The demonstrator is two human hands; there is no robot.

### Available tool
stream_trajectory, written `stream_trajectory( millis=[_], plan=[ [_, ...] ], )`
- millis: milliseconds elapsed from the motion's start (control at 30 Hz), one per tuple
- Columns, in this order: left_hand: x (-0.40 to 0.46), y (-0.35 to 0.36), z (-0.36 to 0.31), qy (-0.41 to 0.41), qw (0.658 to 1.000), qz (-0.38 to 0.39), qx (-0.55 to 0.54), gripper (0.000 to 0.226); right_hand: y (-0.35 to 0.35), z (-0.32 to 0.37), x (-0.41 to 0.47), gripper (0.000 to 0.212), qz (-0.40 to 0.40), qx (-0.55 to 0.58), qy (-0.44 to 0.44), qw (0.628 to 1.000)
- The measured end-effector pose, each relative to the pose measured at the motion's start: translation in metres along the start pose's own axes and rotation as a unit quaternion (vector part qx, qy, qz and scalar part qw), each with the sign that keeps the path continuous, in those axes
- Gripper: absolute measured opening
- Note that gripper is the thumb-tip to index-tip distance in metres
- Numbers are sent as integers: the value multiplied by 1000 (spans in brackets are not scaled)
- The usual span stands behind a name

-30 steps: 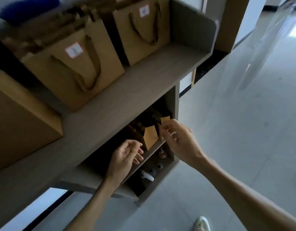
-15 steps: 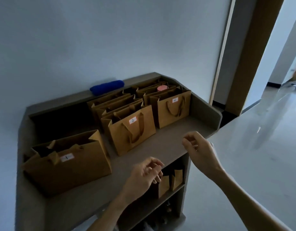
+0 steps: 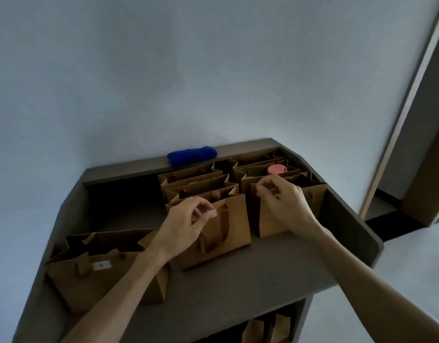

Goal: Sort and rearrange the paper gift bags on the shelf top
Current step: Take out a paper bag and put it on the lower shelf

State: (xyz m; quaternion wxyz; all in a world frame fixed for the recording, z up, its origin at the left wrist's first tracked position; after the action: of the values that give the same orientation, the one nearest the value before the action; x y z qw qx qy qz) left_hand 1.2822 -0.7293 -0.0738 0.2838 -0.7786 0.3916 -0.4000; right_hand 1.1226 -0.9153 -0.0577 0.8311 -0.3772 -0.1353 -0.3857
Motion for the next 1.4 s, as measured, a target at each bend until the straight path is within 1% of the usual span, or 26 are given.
stream_trajectory(
  millis=[133, 200, 233, 300, 367, 433, 567, 700, 900, 1033, 1133, 1233, 1300, 1400],
  plan=[
    [6, 0, 14, -42, 990, -24, 133, 29, 12, -6, 33, 11, 61, 33, -33, 997],
    [5, -3, 17, -57, 984, -37, 167, 31, 20, -7, 44, 11, 95, 54, -45, 993],
    [3, -4, 17, -68, 984, -31, 162, 30, 25, -7, 48, 11, 110, 61, -51, 991],
    [-1, -5, 16, -99, 986, 5, 130, 29, 35, -8, 54, 11, 130, 64, -60, 988],
    [-6, -4, 13, -107, 983, 44, 144, 30, 44, -7, 59, 11, 142, 68, -61, 986],
    [-10, -3, 9, -91, 977, 78, 174, 31, 50, -3, 65, 11, 145, 65, -60, 985],
    [-15, -6, -2, -53, 974, 122, 186, 27, 57, 7, 76, 13, 144, 57, -59, 986],
    [-26, -5, -14, -11, 976, 123, 178, 25, 60, 10, 84, 13, 143, 43, -58, 987],
    [-35, -2, -19, -1, 981, 128, 149, 28, 63, 1, 87, 11, 151, 15, -62, 986],
    [-32, -3, -16, -12, 980, 132, 146, 30, 73, -5, 92, 17, 186, -44, -78, 978],
    [-22, -7, -13, -15, 980, 133, 147, 28, 83, -5, 95, 27, 233, -109, -102, 961],
    [-6, -18, -5, -26, 988, 106, 111, 25, 89, -4, 94, 27, 267, -154, -128, 943],
    [6, -28, 2, -33, 994, 56, 93, 22, 89, -5, 92, 23, 269, -155, -144, 940],
    [27, -43, 17, -52, 994, -20, 99, 19, 81, -5, 84, 19, 275, -138, -155, 939]
  ],
)
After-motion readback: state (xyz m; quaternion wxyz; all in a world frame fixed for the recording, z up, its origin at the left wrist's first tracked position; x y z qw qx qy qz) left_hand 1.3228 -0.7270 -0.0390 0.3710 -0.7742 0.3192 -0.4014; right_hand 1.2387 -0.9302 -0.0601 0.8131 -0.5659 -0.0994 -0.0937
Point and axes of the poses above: each hand's wrist, its own x-axis towards the middle knuckle, its own y-axis out of the palm, z = x × y, the point moved 3 cm from there along x, towards the middle knuckle, and after that the axes turned 3 degrees about z, right-handed, at the moved point
